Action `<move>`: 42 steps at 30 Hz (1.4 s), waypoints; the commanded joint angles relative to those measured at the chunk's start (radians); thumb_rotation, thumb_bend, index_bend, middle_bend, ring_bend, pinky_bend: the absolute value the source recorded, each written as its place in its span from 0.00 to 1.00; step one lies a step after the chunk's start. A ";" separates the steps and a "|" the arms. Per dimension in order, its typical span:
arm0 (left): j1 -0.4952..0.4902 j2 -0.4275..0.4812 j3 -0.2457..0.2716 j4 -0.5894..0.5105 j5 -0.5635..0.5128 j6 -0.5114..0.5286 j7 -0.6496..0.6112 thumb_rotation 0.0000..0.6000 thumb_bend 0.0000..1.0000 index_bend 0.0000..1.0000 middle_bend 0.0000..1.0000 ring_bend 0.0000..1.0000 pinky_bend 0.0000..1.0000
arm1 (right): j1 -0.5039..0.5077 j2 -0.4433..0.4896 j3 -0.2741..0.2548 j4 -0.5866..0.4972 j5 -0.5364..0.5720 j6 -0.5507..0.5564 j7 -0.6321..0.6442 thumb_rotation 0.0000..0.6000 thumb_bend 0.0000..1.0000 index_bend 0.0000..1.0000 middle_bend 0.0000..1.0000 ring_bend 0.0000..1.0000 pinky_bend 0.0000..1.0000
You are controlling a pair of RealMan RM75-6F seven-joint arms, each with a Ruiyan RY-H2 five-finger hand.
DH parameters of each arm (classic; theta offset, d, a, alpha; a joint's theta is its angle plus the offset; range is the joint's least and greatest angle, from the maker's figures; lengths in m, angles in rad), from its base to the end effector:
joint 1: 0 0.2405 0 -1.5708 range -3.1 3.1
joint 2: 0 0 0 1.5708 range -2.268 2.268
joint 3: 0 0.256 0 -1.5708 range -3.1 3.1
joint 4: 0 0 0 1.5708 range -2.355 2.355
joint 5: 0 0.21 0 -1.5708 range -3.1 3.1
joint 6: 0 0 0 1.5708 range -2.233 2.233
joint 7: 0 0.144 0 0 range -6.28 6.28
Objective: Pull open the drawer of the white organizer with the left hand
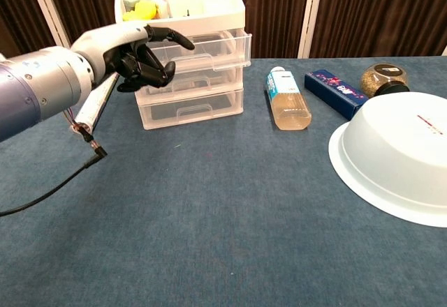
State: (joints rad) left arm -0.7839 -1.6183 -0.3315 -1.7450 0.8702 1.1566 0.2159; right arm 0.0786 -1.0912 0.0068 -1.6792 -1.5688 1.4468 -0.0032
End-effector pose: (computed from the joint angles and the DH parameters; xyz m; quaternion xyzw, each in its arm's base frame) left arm -0.0684 0.3308 -0.0038 -0.5797 -0.5457 -0.5073 0.3298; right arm -0.2973 -0.1683 0.1473 0.6229 -0.4078 0.3849 0.5455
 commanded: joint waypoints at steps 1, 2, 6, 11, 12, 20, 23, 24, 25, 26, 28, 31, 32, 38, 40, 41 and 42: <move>-0.022 0.014 -0.027 -0.019 -0.048 0.044 0.104 1.00 0.70 0.20 1.00 0.94 0.93 | 0.000 0.000 0.000 0.000 0.000 -0.001 0.001 1.00 0.11 0.00 0.00 0.00 0.00; -0.030 0.017 -0.034 -0.025 -0.078 0.052 0.141 1.00 0.71 0.21 1.00 0.94 0.93 | 0.000 0.001 0.000 -0.001 0.000 -0.001 0.001 1.00 0.11 0.00 0.00 0.00 0.00; -0.068 0.021 -0.064 -0.037 -0.169 0.087 0.260 1.00 0.72 0.23 1.00 0.95 0.94 | 0.001 0.001 -0.001 -0.001 -0.001 -0.001 0.001 1.00 0.11 0.00 0.00 0.00 0.00; -0.091 0.018 -0.082 -0.038 -0.244 0.094 0.311 1.00 0.72 0.26 1.00 0.95 0.94 | 0.001 0.001 -0.001 -0.001 0.000 0.000 0.001 1.00 0.11 0.00 0.00 0.00 0.00; -0.093 0.017 -0.083 -0.037 -0.256 0.095 0.318 1.00 0.72 0.26 1.00 0.95 0.94 | 0.001 0.001 0.000 -0.001 0.000 0.000 0.001 1.00 0.11 0.00 0.00 0.00 0.00; -0.107 0.021 -0.092 -0.051 -0.355 0.085 0.345 1.00 0.72 0.25 1.00 0.95 0.94 | 0.001 0.002 -0.001 -0.002 0.001 -0.002 0.004 1.00 0.11 0.00 0.00 0.00 0.00; -0.110 0.023 -0.099 -0.061 -0.376 0.077 0.338 1.00 0.72 0.25 1.00 0.95 0.94 | 0.001 0.003 -0.001 -0.001 0.002 -0.002 0.003 1.00 0.11 0.00 0.00 0.00 0.00; -0.110 0.023 -0.103 -0.065 -0.382 0.074 0.331 1.00 0.72 0.25 1.00 0.95 0.94 | 0.001 0.003 -0.001 -0.001 0.001 -0.002 0.004 1.00 0.11 0.00 0.00 0.00 0.00; -0.109 0.023 -0.109 -0.070 -0.389 0.072 0.321 1.00 0.72 0.25 1.00 0.95 0.94 | 0.001 0.003 -0.001 -0.002 0.002 -0.002 0.004 1.00 0.11 0.00 0.00 0.00 0.00; -0.108 0.023 -0.115 -0.076 -0.398 0.068 0.310 1.00 0.72 0.25 1.00 0.95 0.94 | 0.001 0.003 -0.001 -0.002 0.002 -0.002 0.004 1.00 0.11 0.00 0.00 0.00 0.00; -0.107 0.028 -0.123 -0.090 -0.414 0.059 0.296 1.00 0.72 0.26 1.00 0.95 0.94 | 0.001 0.003 -0.001 -0.002 0.002 -0.001 0.004 1.00 0.11 0.00 0.00 0.00 0.00; -0.108 0.037 -0.121 -0.108 -0.421 0.051 0.289 1.00 0.72 0.26 1.00 0.95 0.94 | 0.001 0.003 -0.001 -0.002 0.001 -0.002 0.004 1.00 0.11 0.00 0.00 0.00 0.00; -0.108 0.039 -0.118 -0.114 -0.421 0.049 0.288 1.00 0.72 0.26 1.00 0.95 0.94 | 0.001 0.003 -0.001 -0.002 0.001 -0.002 0.003 1.00 0.11 0.00 0.00 0.00 0.00; -0.106 0.045 -0.085 -0.153 -0.405 0.048 0.281 1.00 0.72 0.27 1.00 0.95 0.94 | 0.001 0.003 0.000 -0.003 0.003 -0.001 0.002 1.00 0.11 0.00 0.00 0.00 0.00; -0.104 0.045 -0.077 -0.165 -0.395 0.049 0.276 1.00 0.72 0.27 1.00 0.95 0.94 | 0.001 0.003 0.000 -0.003 0.003 -0.001 0.002 1.00 0.11 0.00 0.00 0.00 0.00; -0.104 0.045 -0.073 -0.170 -0.389 0.050 0.273 1.00 0.72 0.27 1.00 0.95 0.94 | 0.001 0.002 0.000 -0.002 0.002 -0.001 0.002 1.00 0.11 0.00 0.00 0.00 0.00; -0.103 0.046 -0.069 -0.175 -0.383 0.050 0.270 1.00 0.72 0.27 1.00 0.95 0.94 | 0.001 0.002 0.000 -0.002 0.002 -0.001 0.002 1.00 0.11 0.00 0.00 0.00 0.00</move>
State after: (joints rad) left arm -0.8881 -1.5731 -0.4046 -1.9155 0.4827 1.2061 0.4893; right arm 0.0795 -1.0888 0.0065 -1.6814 -1.5669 1.4461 -0.0011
